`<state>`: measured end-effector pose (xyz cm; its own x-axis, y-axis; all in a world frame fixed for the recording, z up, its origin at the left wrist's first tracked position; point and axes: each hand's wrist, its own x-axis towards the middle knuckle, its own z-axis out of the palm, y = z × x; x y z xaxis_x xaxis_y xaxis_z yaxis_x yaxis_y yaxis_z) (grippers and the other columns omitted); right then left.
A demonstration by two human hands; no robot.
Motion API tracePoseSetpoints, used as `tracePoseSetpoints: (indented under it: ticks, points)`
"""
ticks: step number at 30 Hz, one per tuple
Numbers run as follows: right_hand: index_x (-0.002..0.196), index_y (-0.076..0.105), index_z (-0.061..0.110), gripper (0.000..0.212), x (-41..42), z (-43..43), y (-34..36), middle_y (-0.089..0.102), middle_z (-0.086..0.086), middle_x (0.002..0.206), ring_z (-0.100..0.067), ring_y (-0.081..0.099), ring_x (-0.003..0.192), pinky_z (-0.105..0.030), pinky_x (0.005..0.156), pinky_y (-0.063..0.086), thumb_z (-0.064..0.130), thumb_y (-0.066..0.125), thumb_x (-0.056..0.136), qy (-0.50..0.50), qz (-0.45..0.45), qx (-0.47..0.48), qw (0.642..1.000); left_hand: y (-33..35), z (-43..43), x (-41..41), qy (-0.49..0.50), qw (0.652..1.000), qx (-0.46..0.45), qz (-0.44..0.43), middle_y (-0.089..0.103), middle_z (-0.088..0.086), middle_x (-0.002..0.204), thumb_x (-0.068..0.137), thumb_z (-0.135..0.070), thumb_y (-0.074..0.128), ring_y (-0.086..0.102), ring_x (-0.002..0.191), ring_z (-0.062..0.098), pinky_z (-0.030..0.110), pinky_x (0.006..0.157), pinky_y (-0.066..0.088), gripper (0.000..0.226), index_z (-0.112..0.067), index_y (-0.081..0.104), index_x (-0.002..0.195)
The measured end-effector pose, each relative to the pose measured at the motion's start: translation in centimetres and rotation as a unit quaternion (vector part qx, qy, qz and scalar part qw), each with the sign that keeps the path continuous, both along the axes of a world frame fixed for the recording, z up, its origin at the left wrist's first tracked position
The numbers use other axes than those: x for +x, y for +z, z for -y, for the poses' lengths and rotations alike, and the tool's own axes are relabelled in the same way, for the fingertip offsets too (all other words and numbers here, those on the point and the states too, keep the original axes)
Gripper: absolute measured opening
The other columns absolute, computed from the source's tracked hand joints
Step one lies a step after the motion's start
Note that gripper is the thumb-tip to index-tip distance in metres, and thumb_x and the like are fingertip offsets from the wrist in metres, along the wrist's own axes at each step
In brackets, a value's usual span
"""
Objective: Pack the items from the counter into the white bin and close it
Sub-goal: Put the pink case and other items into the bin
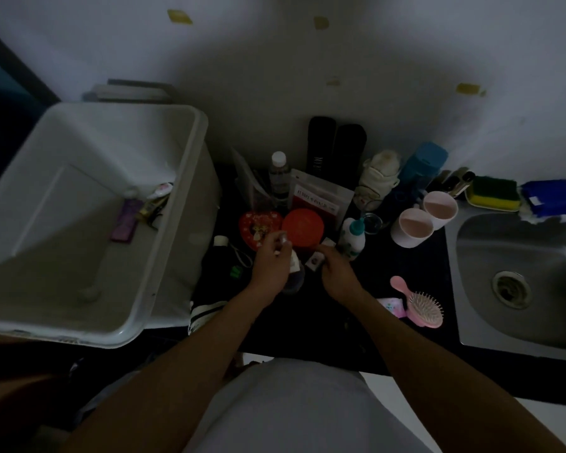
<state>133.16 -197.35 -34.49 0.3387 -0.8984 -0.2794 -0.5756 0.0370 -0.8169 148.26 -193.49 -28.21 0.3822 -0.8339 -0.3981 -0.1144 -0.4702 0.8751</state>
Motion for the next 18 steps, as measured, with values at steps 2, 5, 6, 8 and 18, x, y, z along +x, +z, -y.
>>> tracePoseSetpoints:
  ticks: [2, 5, 6, 8, 18]
  points:
    - [0.139, 0.049, 0.01, 0.054, 0.0, 0.3, -0.9, 0.05, -0.013, 0.141, -0.035, 0.046, 0.126, -0.042, 0.105, 0.04, -0.005, 0.042, 0.088, 0.076, -0.097, -0.002, 0.992, 0.3, -0.6, 0.8, 0.016, 0.999, 0.018, -0.041, 0.059, 0.009, 0.112, 0.104, -0.024, 0.043, 0.061, 0.089, 0.019, 0.035, 0.076, 0.055, 0.026, -0.017, 0.051, 0.128]
    - [0.146, 0.037, 0.023, 0.061, 0.0, 0.0, -1.8, 0.03, -0.002, 0.156, -0.039, 0.031, 0.135, -0.05, 0.109, 0.03, 0.008, 0.045, 0.088, 0.156, -0.207, -0.003, 0.966, 0.4, -1.6, 1.7, 0.049, 0.996, 0.023, -0.067, 0.06, 0.007, 0.108, 0.102, -0.022, 0.047, 0.063, 0.081, 0.017, 0.034, 0.066, 0.057, 0.019, -0.021, 0.051, 0.12]
    - [0.147, 0.035, 0.026, 0.06, 0.2, -0.2, -2.0, 0.023, 0.0, 0.159, -0.039, 0.026, 0.137, -0.053, 0.11, 0.027, 0.012, 0.044, 0.09, 0.173, -0.238, -0.003, 0.956, 0.3, -1.9, 2.0, 0.056, 0.997, 0.027, -0.054, 0.061, 0.007, 0.112, 0.101, -0.022, 0.049, 0.063, 0.087, 0.019, 0.033, 0.068, 0.056, 0.017, -0.021, 0.052, 0.118]
    - [0.147, 0.032, 0.03, 0.058, 0.5, -0.6, -2.0, 0.02, -0.003, 0.157, -0.041, 0.024, 0.136, -0.057, 0.107, 0.027, 0.018, 0.043, 0.091, 0.194, -0.282, -0.008, 0.94, -0.2, -2.5, 2.5, 0.061, 0.996, 0.045, -0.036, 0.062, 0.008, 0.115, 0.099, -0.023, 0.052, 0.062, 0.096, 0.023, 0.031, 0.071, 0.053, 0.021, -0.019, 0.055, 0.12]
    - [0.132, 0.044, 0.006, 0.039, 1.3, -1.2, -1.7, 0.034, -0.023, 0.144, -0.038, 0.038, 0.126, -0.04, 0.1, 0.037, 0.019, 0.043, 0.095, 0.156, -0.4, -0.071, 0.901, -0.5, -4.8, 2.4, 0.01, 0.997, 0.064, -0.05, 0.061, 0.006, 0.089, 0.099, -0.02, 0.052, 0.055, 0.065, 0.014, 0.027, 0.057, 0.046, 0.019, -0.018, 0.058, 0.116]
